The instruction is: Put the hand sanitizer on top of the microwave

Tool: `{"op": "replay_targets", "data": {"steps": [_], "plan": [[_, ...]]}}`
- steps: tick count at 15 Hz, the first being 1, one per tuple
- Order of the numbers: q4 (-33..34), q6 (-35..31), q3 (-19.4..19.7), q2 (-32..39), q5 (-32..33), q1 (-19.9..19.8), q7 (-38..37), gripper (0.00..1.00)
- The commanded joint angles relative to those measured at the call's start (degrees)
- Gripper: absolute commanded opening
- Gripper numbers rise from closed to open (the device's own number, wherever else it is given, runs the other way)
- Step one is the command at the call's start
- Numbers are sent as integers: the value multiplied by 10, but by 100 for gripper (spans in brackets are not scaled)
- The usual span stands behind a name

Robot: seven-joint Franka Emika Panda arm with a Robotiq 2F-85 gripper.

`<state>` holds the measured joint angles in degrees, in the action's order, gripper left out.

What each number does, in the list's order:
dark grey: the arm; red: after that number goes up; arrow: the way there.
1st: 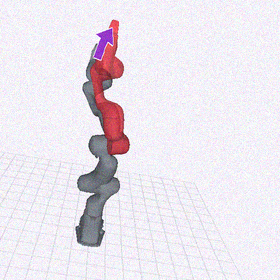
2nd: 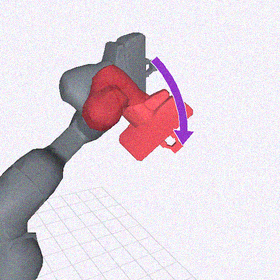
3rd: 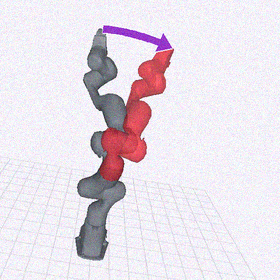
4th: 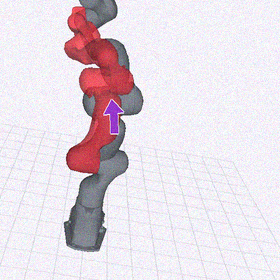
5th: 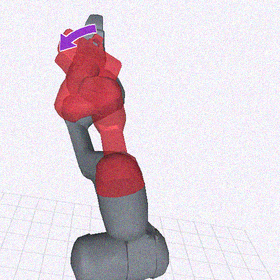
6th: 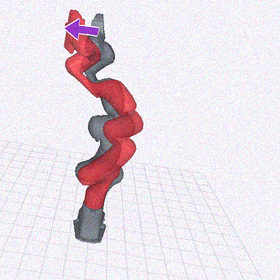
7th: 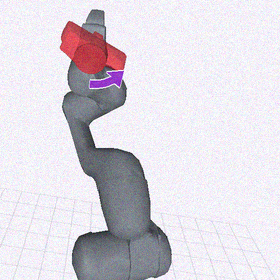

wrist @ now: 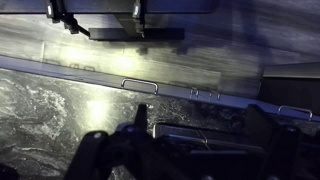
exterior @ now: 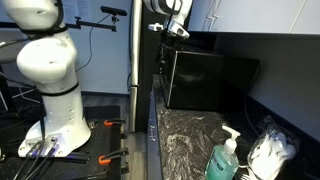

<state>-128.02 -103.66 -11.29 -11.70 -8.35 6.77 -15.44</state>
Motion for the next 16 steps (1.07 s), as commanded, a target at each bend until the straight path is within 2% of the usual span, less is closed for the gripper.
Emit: {"op": "replay_targets", "data": {"steps": [1,6,10,12,16], "plan": [[1,1,4,0,1,4,-1,100],[-10,13,1,-13,19,9,19,100],[-38,74,7,-34,50,7,37,100],[-59,106,11,-58,72,5,46,100],[-117,125,25,-126,105,4,95,100]]}}
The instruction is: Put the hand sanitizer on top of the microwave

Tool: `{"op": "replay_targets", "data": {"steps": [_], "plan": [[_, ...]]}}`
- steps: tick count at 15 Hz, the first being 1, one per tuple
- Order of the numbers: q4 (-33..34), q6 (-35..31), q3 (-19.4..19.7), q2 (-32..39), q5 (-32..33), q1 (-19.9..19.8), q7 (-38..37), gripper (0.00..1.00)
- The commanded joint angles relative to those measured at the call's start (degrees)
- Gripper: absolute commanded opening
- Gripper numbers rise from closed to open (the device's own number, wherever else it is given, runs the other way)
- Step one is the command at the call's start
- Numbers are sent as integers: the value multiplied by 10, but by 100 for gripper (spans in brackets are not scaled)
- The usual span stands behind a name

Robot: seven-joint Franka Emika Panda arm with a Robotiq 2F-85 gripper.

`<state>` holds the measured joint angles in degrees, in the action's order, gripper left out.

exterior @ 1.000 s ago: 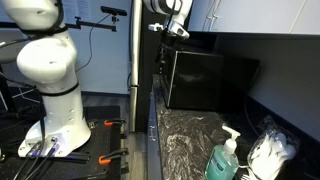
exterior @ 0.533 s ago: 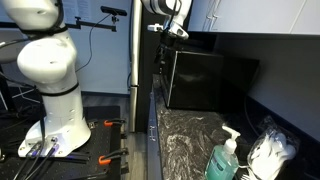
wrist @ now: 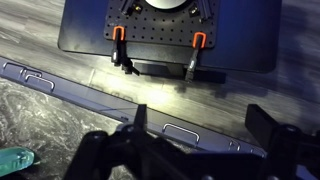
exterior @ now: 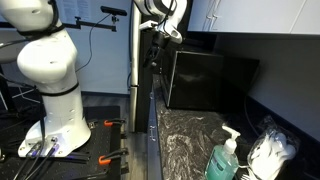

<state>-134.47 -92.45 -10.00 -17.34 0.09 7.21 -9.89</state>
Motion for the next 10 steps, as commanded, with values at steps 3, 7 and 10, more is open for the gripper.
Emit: {"op": "replay_targets", "data": {"steps": [3,7,10], "plan": [[-113,-4,41,-140,33,-2,109,100],[-148,10,87,-200,36,-26,126,100],[-139,6,89,-189,35,-30,120,100]]}}
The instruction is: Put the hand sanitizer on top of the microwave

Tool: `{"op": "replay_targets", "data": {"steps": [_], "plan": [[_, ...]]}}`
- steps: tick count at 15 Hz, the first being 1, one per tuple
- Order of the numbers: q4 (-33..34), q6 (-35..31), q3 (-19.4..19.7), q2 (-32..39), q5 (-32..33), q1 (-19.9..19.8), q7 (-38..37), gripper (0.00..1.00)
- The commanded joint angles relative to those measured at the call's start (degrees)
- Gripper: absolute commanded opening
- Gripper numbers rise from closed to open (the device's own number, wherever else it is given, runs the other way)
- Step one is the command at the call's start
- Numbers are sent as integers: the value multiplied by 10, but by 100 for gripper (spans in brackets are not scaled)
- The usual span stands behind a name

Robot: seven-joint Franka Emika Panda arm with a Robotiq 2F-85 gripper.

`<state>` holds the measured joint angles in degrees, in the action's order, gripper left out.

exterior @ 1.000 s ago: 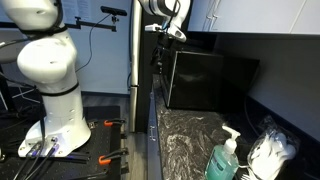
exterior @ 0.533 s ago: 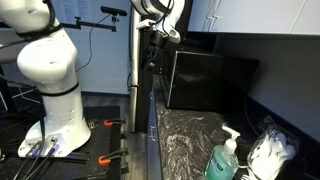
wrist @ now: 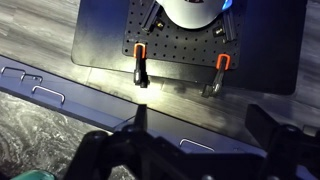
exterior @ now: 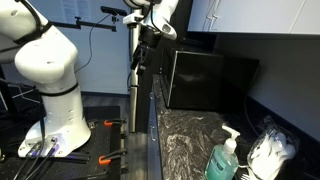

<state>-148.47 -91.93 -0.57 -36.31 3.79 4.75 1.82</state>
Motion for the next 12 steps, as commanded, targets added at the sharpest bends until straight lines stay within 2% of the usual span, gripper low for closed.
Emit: {"op": "replay_targets", "data": {"steps": [1,3,8,12], "plan": [[0,1,-1,-5,-3,-9,4,100],[-1,1,1,-9,-3,-11,4,100],[-8,-77,13,-21,85,-35,20,100],[-16,-87,56,-57,155,-73,57,100]]}}
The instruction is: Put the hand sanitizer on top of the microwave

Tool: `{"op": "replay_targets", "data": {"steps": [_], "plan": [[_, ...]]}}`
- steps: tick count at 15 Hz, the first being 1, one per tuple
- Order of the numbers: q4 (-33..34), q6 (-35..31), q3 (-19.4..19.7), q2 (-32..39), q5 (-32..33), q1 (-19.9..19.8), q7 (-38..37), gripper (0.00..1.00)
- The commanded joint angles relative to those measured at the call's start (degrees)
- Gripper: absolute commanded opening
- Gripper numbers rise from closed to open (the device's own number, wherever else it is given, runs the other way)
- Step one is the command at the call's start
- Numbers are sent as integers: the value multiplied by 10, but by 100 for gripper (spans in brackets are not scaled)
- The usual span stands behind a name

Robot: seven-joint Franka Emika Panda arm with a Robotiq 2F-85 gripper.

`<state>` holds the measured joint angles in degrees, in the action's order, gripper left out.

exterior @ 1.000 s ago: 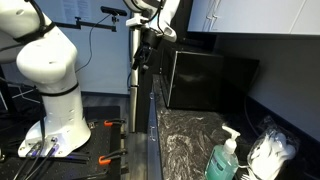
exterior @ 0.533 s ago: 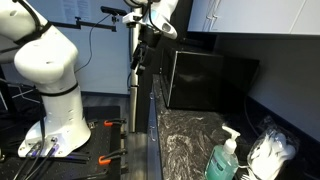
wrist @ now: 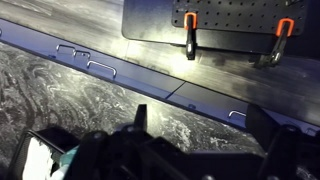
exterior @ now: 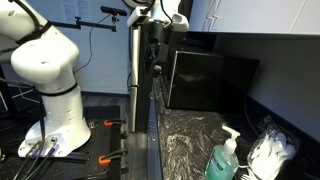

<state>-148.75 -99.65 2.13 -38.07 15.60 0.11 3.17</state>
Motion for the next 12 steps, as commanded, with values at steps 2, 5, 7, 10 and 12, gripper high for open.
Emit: {"op": "replay_targets", "data": {"steps": [2,5,7,10,12], "plan": [[-12,-9,60,-56,70,-44,88,100],[0,-16,119,-66,102,-61,171,100],[10,-25,160,-65,100,-59,234,100],[8,-16,161,-63,91,-67,224,100],[7,-16,161,-63,91,-67,224,100]]}}
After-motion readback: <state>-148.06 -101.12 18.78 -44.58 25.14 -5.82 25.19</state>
